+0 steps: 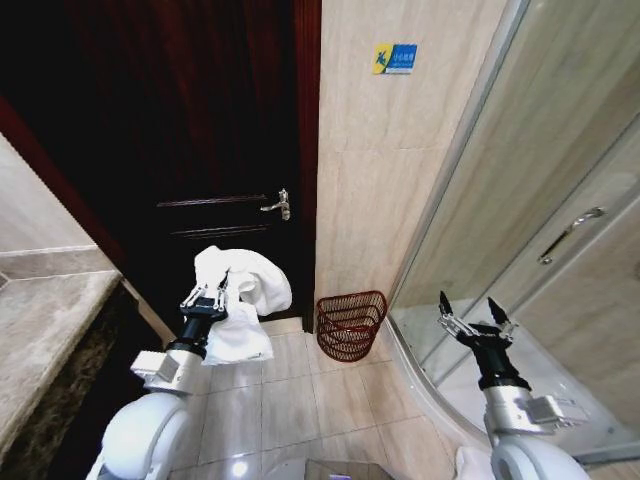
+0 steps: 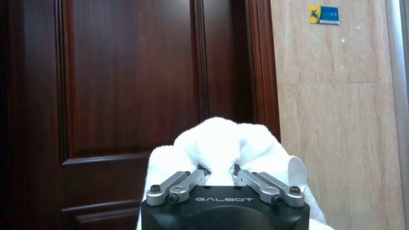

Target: Discard the used towel into the hamper.

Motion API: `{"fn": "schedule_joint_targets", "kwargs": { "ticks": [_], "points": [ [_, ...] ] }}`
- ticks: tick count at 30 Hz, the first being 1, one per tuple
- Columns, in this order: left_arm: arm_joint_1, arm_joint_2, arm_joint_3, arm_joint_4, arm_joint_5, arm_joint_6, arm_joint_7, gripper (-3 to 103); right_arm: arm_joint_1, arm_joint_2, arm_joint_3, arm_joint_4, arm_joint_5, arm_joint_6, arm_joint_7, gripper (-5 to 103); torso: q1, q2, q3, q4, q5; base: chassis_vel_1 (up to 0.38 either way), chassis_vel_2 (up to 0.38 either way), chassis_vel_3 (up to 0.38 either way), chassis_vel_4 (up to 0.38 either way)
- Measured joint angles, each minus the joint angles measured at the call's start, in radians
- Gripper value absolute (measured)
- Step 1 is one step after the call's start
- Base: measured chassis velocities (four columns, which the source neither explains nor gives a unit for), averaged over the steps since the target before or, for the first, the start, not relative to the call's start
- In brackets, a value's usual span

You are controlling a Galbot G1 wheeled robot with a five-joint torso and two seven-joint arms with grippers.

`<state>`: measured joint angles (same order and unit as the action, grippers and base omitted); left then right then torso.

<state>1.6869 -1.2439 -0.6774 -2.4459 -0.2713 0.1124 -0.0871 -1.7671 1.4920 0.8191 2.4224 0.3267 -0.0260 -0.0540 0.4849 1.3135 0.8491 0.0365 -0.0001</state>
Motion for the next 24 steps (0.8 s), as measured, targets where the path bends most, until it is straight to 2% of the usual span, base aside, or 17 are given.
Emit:
{"fn": "schedule_joint_targets", "kwargs": {
  "ticks": [6,11,13,24],
  "points": [
    [-0.014,-0.007,0.005,0.024,-0.004,-0.009,0.001,11,0.002,0.016,-0.006,-0.001,-0.013,-0.005,0.0,100,-0.016,-0.035,-0.019,0.0,0.0,0.0,0.0,0.0,0.0],
    [-0.05,-0.05,0.004,0.053,-0.027,-0.004,-0.003,11,-0.008,0.046,-0.017,-0.002,-0.029,-0.005,-0.007,100,-0.03,-0.066,-0.036,-0.0002,0.0001,0.0,0.0,0.0,0.0],
    [-0.057,-0.088,0.009,0.07,-0.03,-0.001,-0.002,11,-0.011,0.071,-0.034,-0.004,-0.036,-0.004,-0.011,100,-0.038,-0.084,-0.045,0.0,0.0,0.0,0.0,0.0,0.0],
    [-0.114,-0.138,-0.004,0.119,-0.026,0.018,-0.002,11,0.006,0.09,-0.039,-0.014,-0.061,-0.013,-0.055,100,-0.065,-0.143,-0.077,0.0,0.0001,0.0,0.0,0.0,0.0]
  ]
}}
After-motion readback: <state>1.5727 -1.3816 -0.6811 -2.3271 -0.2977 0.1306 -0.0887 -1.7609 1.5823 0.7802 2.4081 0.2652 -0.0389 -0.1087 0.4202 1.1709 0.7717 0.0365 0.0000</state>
